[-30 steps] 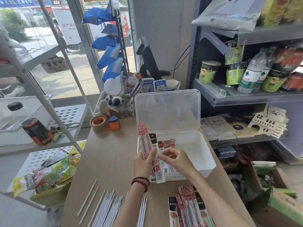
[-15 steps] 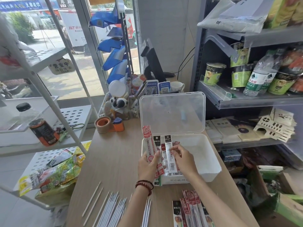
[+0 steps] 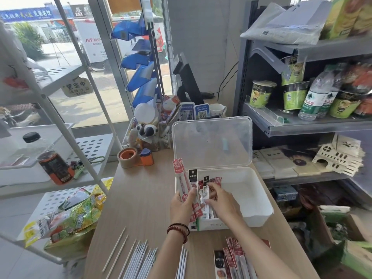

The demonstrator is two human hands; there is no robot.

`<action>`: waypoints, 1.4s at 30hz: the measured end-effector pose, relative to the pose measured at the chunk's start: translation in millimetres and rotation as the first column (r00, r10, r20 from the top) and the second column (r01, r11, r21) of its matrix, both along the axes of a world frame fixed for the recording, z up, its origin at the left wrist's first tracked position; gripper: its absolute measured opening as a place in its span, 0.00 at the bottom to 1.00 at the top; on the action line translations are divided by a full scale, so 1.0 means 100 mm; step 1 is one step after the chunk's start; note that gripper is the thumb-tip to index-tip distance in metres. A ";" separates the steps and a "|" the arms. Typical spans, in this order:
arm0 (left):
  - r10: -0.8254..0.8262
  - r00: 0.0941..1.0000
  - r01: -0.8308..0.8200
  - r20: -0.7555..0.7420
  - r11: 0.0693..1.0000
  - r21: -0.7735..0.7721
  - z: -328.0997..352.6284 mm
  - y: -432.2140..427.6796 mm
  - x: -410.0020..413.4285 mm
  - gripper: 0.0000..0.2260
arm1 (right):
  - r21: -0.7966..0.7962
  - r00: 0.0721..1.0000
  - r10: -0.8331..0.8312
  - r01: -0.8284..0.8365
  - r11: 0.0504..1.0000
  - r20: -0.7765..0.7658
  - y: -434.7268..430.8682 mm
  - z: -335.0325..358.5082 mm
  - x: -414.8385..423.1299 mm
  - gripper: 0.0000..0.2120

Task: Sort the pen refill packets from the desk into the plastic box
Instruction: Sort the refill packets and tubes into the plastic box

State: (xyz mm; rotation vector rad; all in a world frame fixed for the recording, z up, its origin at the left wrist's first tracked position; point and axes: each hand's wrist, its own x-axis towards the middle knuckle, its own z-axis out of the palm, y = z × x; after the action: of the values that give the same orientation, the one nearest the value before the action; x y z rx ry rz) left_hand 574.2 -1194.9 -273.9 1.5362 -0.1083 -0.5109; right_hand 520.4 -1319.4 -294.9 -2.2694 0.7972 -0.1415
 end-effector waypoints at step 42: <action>-0.044 0.994 0.035 0.096 0.994 0.102 0.26 -0.08 0.07 0.04 | 0.552 0.956 0.154 -0.272 0.788 0.252 -0.10 0.18 -0.14 0.19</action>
State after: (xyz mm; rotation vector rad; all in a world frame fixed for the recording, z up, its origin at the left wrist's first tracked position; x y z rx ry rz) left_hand 581.1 -1203.1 -248.2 1.6600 -0.1920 -0.4779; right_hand 506.8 -1329.1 -276.9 -1.7045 0.3945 -0.0053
